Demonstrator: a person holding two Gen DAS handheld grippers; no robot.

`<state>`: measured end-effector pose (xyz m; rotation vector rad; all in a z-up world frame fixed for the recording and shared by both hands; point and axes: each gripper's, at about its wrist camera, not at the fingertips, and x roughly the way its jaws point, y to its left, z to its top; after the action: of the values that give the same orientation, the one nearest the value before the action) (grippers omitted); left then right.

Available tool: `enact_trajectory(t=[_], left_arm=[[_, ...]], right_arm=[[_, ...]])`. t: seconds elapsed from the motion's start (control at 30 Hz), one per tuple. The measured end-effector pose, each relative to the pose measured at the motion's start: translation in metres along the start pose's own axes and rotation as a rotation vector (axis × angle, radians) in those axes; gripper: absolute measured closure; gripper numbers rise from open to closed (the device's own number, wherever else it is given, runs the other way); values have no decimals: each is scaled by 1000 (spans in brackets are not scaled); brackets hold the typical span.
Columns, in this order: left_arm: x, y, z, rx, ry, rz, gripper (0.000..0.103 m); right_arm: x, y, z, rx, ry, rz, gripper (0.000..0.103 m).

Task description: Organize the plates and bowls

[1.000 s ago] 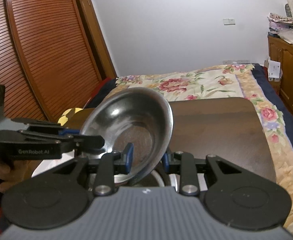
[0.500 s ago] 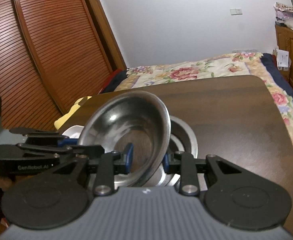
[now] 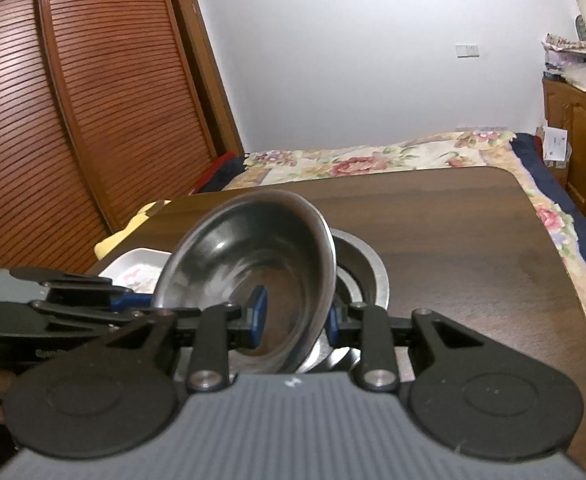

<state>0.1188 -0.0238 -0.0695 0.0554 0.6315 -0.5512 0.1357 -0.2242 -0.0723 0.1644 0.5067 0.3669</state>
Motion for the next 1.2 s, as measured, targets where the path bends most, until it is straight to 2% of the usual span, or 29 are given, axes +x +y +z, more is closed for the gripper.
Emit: enact_trajectory(t=[0.43,0.57,0.77,1.2], left_arm=[[12,-2,-3,3,-11,55,79],[12,-7,-6,34,-30,91,78],[15,-6,-9,41,-49,126,78],[17,-9,-13,21,-75,138,78]], right_arm=[[12,-1,-6,-47,-14,-69,72],[14,5,-11,-108,-22,-119,71],[15,5,-11,-151,-33,-150,70],[16,1,-5,-149,-82,-142,67]])
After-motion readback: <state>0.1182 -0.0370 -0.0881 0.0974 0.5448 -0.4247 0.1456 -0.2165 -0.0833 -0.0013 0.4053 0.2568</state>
